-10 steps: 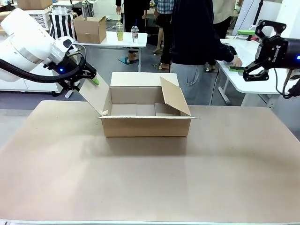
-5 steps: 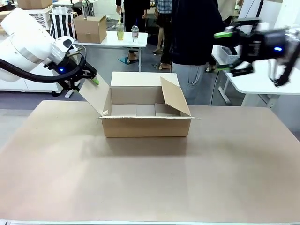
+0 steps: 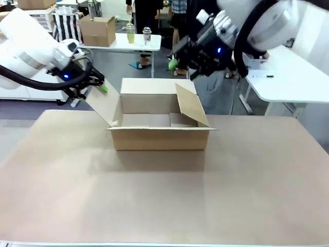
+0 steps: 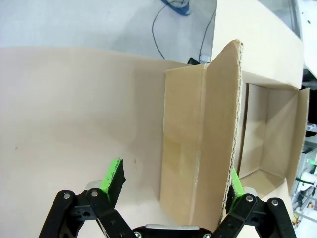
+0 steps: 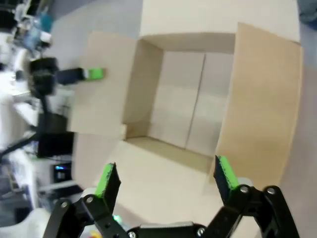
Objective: Pack the gift set into the box.
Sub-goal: Place both hands on the side flaps of the Package Box and spread them outward.
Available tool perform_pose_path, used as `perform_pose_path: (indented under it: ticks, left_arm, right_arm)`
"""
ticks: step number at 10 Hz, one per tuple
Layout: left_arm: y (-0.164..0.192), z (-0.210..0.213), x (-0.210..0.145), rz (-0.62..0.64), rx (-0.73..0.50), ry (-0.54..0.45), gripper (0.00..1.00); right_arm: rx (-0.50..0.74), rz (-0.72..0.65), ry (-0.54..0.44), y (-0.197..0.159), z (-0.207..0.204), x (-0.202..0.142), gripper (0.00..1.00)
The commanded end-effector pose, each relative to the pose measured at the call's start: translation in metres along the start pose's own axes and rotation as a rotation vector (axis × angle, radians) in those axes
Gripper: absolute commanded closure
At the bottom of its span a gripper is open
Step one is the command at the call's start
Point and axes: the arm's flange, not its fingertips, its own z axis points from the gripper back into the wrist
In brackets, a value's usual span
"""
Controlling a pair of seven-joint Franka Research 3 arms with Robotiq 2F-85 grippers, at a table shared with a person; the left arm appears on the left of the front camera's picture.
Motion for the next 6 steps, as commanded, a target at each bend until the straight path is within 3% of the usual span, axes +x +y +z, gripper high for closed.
perform_pose_path:
  ticks: [1, 2, 3, 4, 6]
  left_arm:
    - [0.0, 0.002, -0.001, 0.003, 0.009, -0.009, 0.0]
    - [0.0, 0.002, -0.001, 0.003, 0.009, -0.009, 0.0]
    - [0.0, 0.002, -0.001, 0.003, 0.009, -0.009, 0.0]
    - [0.0, 0.002, -0.001, 0.003, 0.009, -0.009, 0.0]
    - [0.0, 0.002, -0.001, 0.003, 0.009, -0.009, 0.0]
  right_arm:
    - [-0.093, 0.092, -0.049, 0.027, -0.032, 0.0, 0.0]
    - [-0.166, 0.142, -0.063, 0.035, -0.049, -0.005, 0.0]
    - [-0.169, 0.058, -0.105, 0.017, -0.039, -0.002, 0.0]
    - [-0.094, 0.155, -0.015, 0.028, -0.042, -0.011, 0.0]
    - [-0.094, 0.155, -0.015, 0.028, -0.042, -0.011, 0.0]
